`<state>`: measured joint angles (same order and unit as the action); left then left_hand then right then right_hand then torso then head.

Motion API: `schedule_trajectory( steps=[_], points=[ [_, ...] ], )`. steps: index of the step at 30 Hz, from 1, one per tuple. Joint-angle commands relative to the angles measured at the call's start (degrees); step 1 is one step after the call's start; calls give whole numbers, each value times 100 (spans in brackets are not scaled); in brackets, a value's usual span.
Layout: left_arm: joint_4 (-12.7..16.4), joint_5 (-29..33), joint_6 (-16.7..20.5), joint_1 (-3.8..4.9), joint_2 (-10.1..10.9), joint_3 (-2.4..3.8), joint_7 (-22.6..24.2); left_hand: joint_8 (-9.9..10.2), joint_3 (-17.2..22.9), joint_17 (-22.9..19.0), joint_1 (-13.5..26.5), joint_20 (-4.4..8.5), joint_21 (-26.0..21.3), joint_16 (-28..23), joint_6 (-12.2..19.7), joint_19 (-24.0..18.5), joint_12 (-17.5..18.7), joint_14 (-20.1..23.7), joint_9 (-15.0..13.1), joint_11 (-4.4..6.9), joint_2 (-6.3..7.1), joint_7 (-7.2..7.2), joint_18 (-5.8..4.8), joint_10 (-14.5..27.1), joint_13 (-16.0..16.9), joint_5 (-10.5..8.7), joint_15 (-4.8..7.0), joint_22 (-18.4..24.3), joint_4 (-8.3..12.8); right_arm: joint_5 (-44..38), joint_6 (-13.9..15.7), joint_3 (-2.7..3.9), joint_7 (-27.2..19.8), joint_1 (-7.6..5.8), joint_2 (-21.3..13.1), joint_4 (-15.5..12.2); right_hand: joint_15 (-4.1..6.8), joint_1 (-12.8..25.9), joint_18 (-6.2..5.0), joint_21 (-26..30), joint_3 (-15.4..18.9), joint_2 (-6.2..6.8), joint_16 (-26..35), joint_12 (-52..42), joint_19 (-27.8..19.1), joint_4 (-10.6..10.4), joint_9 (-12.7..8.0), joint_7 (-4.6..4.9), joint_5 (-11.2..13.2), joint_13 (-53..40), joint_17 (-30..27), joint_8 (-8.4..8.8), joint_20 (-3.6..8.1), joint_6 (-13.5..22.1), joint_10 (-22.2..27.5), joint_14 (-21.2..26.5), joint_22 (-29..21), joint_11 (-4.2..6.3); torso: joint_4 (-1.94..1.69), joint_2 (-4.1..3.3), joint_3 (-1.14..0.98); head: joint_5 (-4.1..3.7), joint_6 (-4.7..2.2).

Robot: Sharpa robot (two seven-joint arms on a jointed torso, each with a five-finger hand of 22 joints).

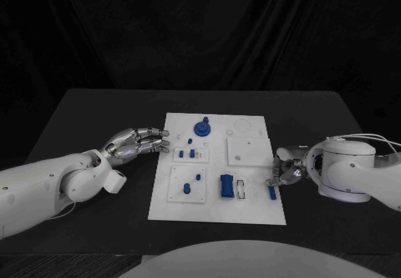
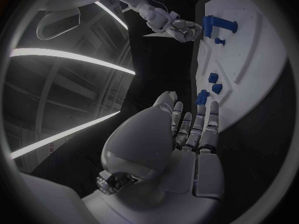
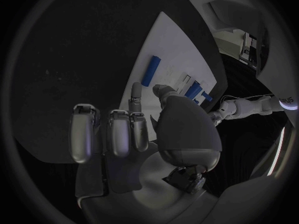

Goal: Assemble the parts on the task board

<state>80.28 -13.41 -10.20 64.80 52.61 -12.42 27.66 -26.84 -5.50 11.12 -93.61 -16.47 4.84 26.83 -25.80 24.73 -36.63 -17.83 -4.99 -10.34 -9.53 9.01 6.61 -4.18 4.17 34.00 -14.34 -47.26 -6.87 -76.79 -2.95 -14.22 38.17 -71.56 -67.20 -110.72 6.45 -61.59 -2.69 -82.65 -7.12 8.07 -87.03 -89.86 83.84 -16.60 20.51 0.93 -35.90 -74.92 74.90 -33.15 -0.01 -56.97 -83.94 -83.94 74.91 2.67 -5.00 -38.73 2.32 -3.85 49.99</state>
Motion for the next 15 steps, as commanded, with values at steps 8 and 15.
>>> schedule_trajectory(
  steps=[8, 15],
  points=[
    [-6, 36, -29, -6, -24, 5, 56, 33, 26, -9, 70, 3, 22, 29, -42, 45, -20, -22, 5, -15, -4, 137, -47, -20, 7, 30, -7, 5, 13, 9, -43, 1, 108, 146, 53, 30, -27, 80, 63, 118, -50, -5, 102, -14, 299, 1, 173, 51, 139, -1508, 751, 139, -5, 179, -606, -458, 1234, 2, 7, -2, 1, 14, 1],
    [-19, 36, -50, -7, -39, 5, 47, 35, 27, -9, 73, 3, 23, 29, -42, 45, -16, -22, 5, -16, -3, 138, -48, -20, 6, 29, -8, 5, 13, 1, -2, 1, 102, 232, 85, 26, -62, -26, 36, 232, -167, -30, 200, -14, 251, 31, 295, 95, -56, -1508, 588, 350, -43, 259, -606, -423, 1197, -35, 1, -2, 2, 21, 1]
  ],
)
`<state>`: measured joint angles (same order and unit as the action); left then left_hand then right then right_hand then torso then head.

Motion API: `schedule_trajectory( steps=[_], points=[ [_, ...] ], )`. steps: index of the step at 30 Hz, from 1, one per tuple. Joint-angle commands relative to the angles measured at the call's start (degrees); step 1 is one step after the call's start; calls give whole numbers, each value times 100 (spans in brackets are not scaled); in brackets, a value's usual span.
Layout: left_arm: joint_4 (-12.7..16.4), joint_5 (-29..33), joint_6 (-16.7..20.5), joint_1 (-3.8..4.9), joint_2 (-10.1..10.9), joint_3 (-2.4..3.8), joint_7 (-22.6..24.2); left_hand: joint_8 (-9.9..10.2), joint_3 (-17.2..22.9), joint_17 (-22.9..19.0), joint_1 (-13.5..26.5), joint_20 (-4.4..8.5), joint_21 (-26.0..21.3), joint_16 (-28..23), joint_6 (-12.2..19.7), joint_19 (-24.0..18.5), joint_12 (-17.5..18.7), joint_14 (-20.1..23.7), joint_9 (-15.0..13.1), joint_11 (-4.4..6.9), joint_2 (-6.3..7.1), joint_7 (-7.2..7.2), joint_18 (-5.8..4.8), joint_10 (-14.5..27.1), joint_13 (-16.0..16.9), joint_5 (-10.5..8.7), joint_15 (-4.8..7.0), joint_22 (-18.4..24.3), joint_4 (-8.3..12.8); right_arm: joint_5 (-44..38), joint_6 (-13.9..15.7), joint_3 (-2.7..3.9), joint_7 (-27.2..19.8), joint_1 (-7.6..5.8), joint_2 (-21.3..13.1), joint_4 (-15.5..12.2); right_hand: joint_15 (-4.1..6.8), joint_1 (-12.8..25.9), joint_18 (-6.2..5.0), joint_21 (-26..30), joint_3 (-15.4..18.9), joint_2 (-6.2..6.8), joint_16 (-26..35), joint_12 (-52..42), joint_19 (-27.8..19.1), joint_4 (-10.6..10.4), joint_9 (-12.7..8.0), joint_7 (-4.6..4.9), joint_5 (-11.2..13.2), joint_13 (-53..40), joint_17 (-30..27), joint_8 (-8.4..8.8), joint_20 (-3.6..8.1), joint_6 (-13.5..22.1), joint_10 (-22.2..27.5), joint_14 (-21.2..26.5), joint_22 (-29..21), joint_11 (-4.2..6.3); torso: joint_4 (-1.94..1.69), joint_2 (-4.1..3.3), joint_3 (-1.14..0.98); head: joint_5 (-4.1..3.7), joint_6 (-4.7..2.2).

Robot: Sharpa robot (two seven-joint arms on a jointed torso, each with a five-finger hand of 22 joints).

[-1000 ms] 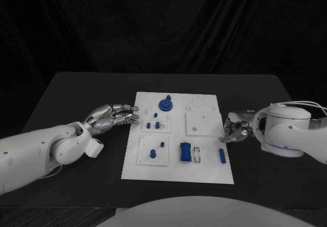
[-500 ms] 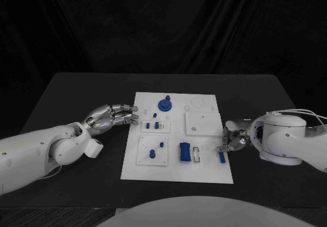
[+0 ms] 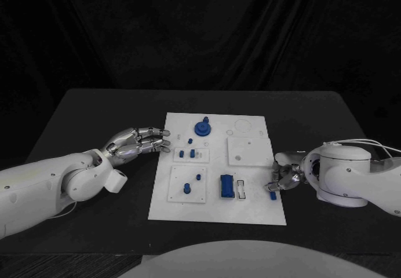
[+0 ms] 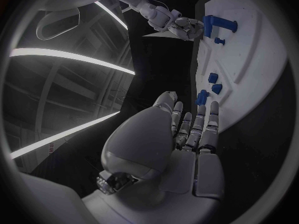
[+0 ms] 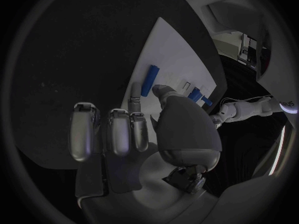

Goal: Assemble the parts on the task board

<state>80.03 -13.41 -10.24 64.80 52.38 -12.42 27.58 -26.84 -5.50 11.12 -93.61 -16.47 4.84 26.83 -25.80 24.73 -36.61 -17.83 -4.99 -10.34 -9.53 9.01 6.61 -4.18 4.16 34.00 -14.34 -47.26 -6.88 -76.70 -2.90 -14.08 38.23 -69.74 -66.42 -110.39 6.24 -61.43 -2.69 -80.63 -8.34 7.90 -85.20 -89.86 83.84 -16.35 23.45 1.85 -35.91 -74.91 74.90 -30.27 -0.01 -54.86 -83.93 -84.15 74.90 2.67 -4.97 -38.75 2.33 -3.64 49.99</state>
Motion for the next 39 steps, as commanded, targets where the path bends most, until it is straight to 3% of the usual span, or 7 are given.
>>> schedule_trajectory(
  steps=[1, 8, 12, 15, 25, 32, 39],
  points=[
    [5, 37, -48, -6, -17, 4, 54, 35, 28, -9, 73, 3, 23, 29, -43, 45, -19, -23, 6, -16, -3, 138, -48, -21, 7, 29, -8, 5, 13, -8, 8, -13, 92, 63, 12, -8, -44, -74, 35, 35, -70, -10, 25, -14, 249, 15, 22, 5, -105, -1509, 578, 93, -47, 43, -607, -401, 1196, -37, -3, 1, 2, -1, 1],
    [5, 37, -57, -6, -22, 4, 47, 37, 30, -10, 76, 3, 23, 30, -43, 46, -20, -23, 6, -18, -5, 140, -49, -21, 7, 29, -9, 5, 14, 47, 190, -13, 10, 151, 35, -10, -32, -565, 26, 69, -406, 36, 55, -14, 238, 269, 193, 1, -879, -1509, 535, 269, -43, 27, -607, -397, 1186, -23, -3, 0, 3, 7, 1],
    [3, 37, -61, -6, -27, 4, 46, 37, 30, -10, 76, 3, 23, 30, -43, 46, -20, -23, 6, -18, -5, 140, -49, -21, 7, 29, -9, 5, 14, 141, 427, -13, -82, 184, 32, -32, -38, -860, 48, -18, -607, 34, 10, -14, 274, 514, 286, 27, -1046, -1509, 611, 368, -44, 73, -607, -418, 1216, -33, -3, 0, 3, 4, 1],
    [0, 37, -64, -6, -32, 4, 46, 40, 36, -11, 79, 3, 24, 31, -43, 46, -15, -23, 7, -21, -9, 142, -50, -21, 7, 29, -10, 5, 15, 283, 637, -13, -156, 194, 19, -55, -48, -1048, 54, -48, -725, -1, 0, -14, 287, 690, 332, 48, -1049, -1509, 621, 418, -49, 86, -607, -422, 1225, -48, -4, 2, 2, 3, 1],
    [5, 37, -70, -6, -22, 4, 37, 40, 36, -11, 79, 3, 24, 31, -43, 46, -15, -23, 7, -21, -9, 142, -50, -21, 7, 29, -10, 5, 15, 1307, 1415, -12, -419, 203, -51, -171, -133, -1040, 59, -64, -877, -37, 0, -14, 292, 834, 282, 171, -1122, -1509, 608, 731, -113, 232, -607, -420, 1229, -154, -2, -1, 2, 26, 1],
    [3, 37, -77, -6, -25, 4, 28, 43, 45, -12, 80, 3, 24, 31, -43, 46, -21, -22, 8, -24, -16, 143, -52, -22, 8, 30, -11, 5, 18, 2262, 1662, -11, -511, 180, -96, -286, -149, -1005, 81, -167, -920, -53, -40, -14, 331, 878, 265, 181, -1162, -1509, 668, 803, -135, 168, -607, -436, 1261, -167, -2, 1, 2, 27, 1],
    [1, 37, -82, -6, -26, 4, 23, 43, 45, -12, 80, 3, 24, 31, -43, 46, -21, -22, 8, -24, -16, 143, -52, -22, 8, 30, -11, 5, 18, 3067, 1789, -10, -522, 43, 3, -292, -147, -952, 93, -225, -923, -72, -74, -14, 353, 897, 281, 167, -1160, -1509, 719, 809, -140, 88, -607, -449, 1278, -160, -4, 2, 3, 20, 1]
  ],
)
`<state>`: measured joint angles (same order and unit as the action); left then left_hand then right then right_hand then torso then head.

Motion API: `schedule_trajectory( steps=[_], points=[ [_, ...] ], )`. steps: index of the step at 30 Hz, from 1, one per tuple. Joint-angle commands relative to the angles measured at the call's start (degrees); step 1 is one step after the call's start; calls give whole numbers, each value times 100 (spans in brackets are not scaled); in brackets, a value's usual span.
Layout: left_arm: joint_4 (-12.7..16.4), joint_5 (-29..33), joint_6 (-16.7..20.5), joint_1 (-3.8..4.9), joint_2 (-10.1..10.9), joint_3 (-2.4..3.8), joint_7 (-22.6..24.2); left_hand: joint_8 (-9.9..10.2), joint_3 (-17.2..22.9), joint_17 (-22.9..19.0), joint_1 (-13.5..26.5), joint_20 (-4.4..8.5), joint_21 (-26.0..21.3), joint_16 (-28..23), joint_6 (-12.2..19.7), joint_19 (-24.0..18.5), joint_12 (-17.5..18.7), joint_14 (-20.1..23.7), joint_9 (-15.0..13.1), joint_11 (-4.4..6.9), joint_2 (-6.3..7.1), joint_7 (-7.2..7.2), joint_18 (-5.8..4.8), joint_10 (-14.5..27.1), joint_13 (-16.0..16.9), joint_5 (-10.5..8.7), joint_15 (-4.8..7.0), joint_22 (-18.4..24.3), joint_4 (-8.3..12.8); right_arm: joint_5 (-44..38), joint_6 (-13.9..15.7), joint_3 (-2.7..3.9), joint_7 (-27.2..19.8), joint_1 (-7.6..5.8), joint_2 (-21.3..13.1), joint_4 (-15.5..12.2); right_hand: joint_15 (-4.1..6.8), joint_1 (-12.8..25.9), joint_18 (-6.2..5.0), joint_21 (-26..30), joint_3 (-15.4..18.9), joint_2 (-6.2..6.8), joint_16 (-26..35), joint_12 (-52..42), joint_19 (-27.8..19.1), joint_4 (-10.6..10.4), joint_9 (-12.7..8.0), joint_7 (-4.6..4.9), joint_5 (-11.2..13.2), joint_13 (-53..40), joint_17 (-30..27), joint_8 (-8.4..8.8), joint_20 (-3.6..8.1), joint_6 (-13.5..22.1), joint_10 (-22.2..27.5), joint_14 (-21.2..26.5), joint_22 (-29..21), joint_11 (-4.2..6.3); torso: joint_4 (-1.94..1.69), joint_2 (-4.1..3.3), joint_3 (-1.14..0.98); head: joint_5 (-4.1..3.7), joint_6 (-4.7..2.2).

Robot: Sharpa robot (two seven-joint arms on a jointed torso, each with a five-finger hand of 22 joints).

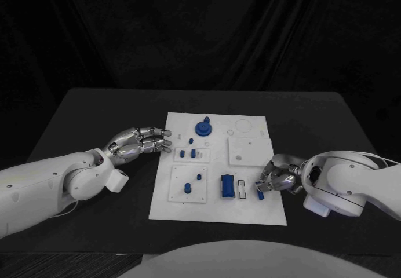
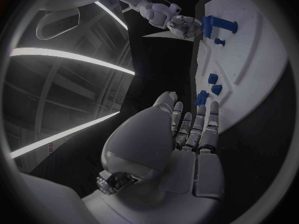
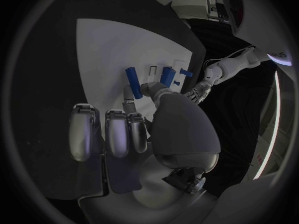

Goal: Assemble the parts on the task board

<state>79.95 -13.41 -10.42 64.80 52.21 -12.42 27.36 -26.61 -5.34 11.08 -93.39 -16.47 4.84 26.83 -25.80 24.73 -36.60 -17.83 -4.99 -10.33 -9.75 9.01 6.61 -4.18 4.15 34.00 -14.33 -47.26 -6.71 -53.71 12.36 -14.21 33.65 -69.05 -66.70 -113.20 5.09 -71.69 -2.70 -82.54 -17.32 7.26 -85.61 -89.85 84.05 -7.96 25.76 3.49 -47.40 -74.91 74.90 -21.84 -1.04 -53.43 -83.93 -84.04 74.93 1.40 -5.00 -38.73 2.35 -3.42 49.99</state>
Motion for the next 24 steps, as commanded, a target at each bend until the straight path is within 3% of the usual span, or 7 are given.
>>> schedule_trajectory(
  steps=[1, 12, 15, 24],
  points=[
    [10, 37, -65, -6, -9, 4, 45, 20, 29, -8, 58, 3, 24, 31, -43, 46, -22, -22, 8, -25, 7, 143, -52, -23, 9, 30, -11, 6, 2, 861, 265, 3, -58, -40, 61, 5, -32, 75, 95, -40, -24, -8, -35, -15, 334, 58, 51, 2, -11, -1509, 720, -34, -37, -56, -607, -461, 1277, -33, -1, -1, 1, -5, 1],
    [21, 37, -77, -6, -9, 4, 47, 25, 39, -10, 60, 4, 25, 33, -44, 45, -19, -21, 9, -28, 2, 144, -54, -23, 9, 30, -13, 6, 8, 1234, 183, 3, 16, -73, 392, 276, -29, 176, 95, -54, 23, -50, -44, -15, 337, 77, 125, -1, 90, -1509, 719, -72, -38, 0, -607, -460, 1279, -30, 1, 1, 2, 22, 1],
    [18, 37, -80, -6, -12, 4, 47, 25, 39, -10, 60, 4, 25, 33, -44, 45, -19, -21, 9, -28, 2, 144, -54, -23, 9, 30, -13, 6, 8, 1251, 179, 3, 36, -71, 446, 328, -25, 251, 95, -59, 73, -98, -50, -15, 335, 76, 226, -17, 204, -1509, 721, -180, -38, 39, -607, -459, 1278, -21, -8, 1, 3, 15, 1],
    [12, 37, -94, -6, -19, 4, 35, 25, 39, -10, 60, 4, 25, 33, -44, 45, -19, -21, 9, -28, 2, 144, -54, -23, 9, 30, -13, 6, 8, 1224, 181, 2, 119, -53, 556, 429, -14, 363, 88, -42, 146, -138, -39, -15, 322, 62, 342, -33, 510, -1509, 686, -295, -30, 127, -607, -451, 1270, -7, -3, -3, 1, 12, 1]
  ],
)
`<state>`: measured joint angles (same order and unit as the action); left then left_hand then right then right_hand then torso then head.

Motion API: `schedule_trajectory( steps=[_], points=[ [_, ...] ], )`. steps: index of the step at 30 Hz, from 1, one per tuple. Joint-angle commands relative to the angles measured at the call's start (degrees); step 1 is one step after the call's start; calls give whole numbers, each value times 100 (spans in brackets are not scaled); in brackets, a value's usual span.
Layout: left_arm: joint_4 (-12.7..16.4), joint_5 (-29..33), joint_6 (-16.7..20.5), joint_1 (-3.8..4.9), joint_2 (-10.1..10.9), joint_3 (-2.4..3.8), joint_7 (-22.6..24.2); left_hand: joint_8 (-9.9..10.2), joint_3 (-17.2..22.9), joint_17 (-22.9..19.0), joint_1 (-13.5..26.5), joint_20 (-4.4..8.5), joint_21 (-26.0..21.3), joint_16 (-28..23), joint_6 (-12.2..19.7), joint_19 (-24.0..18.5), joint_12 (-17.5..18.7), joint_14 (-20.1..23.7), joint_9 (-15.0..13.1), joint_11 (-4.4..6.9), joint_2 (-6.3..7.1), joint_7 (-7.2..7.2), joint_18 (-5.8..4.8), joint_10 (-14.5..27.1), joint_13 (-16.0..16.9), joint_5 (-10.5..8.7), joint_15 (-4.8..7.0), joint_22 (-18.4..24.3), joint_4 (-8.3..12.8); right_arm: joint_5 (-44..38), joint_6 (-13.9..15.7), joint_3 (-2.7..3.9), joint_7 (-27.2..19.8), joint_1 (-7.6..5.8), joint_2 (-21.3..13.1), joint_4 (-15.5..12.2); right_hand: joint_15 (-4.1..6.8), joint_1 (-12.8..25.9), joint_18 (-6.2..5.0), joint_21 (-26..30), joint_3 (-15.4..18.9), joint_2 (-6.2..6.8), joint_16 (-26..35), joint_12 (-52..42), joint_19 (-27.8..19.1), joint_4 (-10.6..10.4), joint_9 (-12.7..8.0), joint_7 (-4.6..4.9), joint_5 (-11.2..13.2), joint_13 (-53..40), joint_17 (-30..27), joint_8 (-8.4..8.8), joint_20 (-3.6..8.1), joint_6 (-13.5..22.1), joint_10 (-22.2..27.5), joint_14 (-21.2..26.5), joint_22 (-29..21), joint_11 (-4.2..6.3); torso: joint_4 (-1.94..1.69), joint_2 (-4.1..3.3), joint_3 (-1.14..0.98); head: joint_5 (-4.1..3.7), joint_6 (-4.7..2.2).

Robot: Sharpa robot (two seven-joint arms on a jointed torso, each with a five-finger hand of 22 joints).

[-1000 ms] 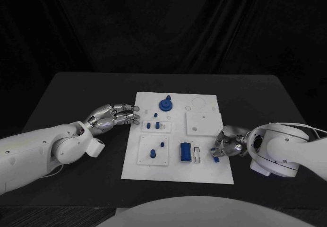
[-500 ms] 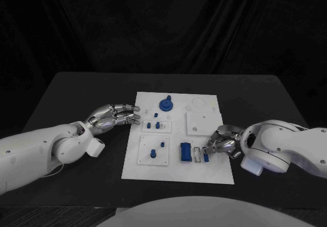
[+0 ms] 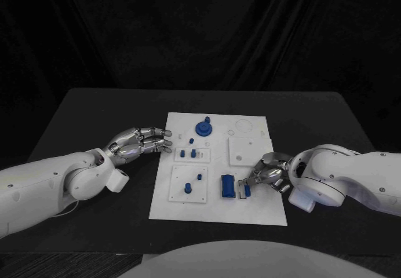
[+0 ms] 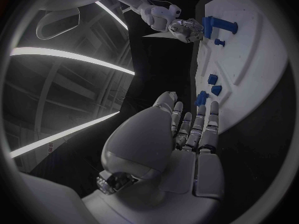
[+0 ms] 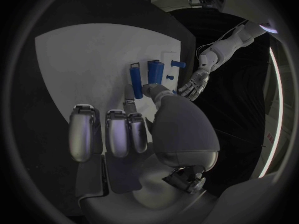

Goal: Assemble the parts on the task board

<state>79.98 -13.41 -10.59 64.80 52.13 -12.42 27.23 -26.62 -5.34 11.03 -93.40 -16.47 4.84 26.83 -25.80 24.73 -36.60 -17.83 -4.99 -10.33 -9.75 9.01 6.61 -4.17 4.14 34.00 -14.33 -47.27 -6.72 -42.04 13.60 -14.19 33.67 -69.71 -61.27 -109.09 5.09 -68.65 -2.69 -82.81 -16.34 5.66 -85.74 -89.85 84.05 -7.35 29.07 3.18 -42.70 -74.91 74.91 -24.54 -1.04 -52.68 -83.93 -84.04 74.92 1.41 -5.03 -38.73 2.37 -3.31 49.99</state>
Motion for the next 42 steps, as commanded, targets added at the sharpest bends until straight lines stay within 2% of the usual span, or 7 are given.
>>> schedule_trajectory(
  steps=[1, 14, 19, 34, 38, 41, 42],
  points=[
    [9, 37, -78, -6, -12, 4, 46, 25, 39, -5, 61, 4, 25, 33, -44, 45, -19, -22, 9, -29, 2, 144, -54, -24, 9, 30, -13, 6, 8, 37, 46, 0, 134, 18, 21, 26, -13, 59, 88, -15, 48, 22, -26, -15, 322, 1, 11, -2, 40, -1509, 686, -24, -30, 52, -607, -451, 1271, -8, 2, -3, -1, 3, 1],
    [-4, 37, -91, -6, -15, 4, 37, 25, 39, -5, 61, 4, 25, 33, -44, 45, -19, -22, 9, -29, 2, 144, -54, -24, 9, 30, -13, 6, 8, -44, 21, 0, 188, 55, 98, 65, -29, 249, 66, 70, 148, 14, 18, -15, 279, -99, 77, 16, 479, -1509, 593, -70, -44, 176, -607, -430, 1240, -26, 4, -2, -2, 15, 1],
    [-7, 37, -95, -7, -13, 4, 35, 34, 52, -8, 65, 4, 25, 35, -44, 43, -6, -20, 11, -35, 2, 147, -59, -22, 8, 29, -18, 7, 17, -128, -44, 0, 222, 67, 108, 42, -48, 524, 55, 114, 354, 57, 55, -15, 257, -282, 97, 34, 1369, -1509, 515, -86, -61, 221, -607, -415, 1224, -46, 4, -3, -1, 19, 1],
    [-28, 37, -120, -8, -22, 4, 21, 36, 55, -8, 67, 4, 25, 35, -44, 43, -4, -21, 12, -37, 2, 149, -60, -21, 8, 28, -20, 7, 20, -264, -83, 0, 275, 85, 98, 16, -47, 919, 40, 176, 909, 27, 83, -15, 231, -704, 135, 28, 3255, -1509, 438, -139, -68, 259, -607, -403, 1205, -45, 3, -1, 1, 31, 1],
    [-32, 37, -124, -8, -23, 4, 16, 36, 55, -8, 67, 4, 25, 35, -44, 43, -4, -21, 12, -37, 2, 149, -60, -21, 8, 28, -20, 7, 20, -299, -81, 0, 282, 86, 94, 19, -47, 933, 38, 187, 933, 15, 91, -15, 226, -737, 138, 27, 3294, -1509, 422, -143, -67, 261, -607, -400, 1201, -45, 4, 0, -1, 28, 1],
    [-34, 37, -127, -9, -24, 4, 12, 36, 55, -8, 67, 4, 25, 35, -44, 43, -4, -21, 12, -37, 2, 149, -60, -21, 8, 28, -20, 7, 20, -313, -89, -1, 284, 86, 94, 21, -34, 865, 36, 194, 948, -43, 93, -15, 224, -749, 188, 5, 3080, -1509, 415, -219, -58, 209, -607, -399, 1200, -28, 3, 0, 0, 31, 1],
    [-34, 37, -128, -9, -24, 4, 10, 36, 55, -8, 67, 4, 25, 35, -44, 43, -4, -21, 12, -37, 2, 149, -60, -21, 8, 28, -20, 7, 20, -316, -96, -1, 283, 87, 93, 20, -21, 789, 35, 199, 935, -78, 91, -15, 222, -722, 232, -11, 2722, -1509, 417, -279, -47, 183, -607, -400, 1199, -13, 3, 0, 0, 35, 1]
  ],
)
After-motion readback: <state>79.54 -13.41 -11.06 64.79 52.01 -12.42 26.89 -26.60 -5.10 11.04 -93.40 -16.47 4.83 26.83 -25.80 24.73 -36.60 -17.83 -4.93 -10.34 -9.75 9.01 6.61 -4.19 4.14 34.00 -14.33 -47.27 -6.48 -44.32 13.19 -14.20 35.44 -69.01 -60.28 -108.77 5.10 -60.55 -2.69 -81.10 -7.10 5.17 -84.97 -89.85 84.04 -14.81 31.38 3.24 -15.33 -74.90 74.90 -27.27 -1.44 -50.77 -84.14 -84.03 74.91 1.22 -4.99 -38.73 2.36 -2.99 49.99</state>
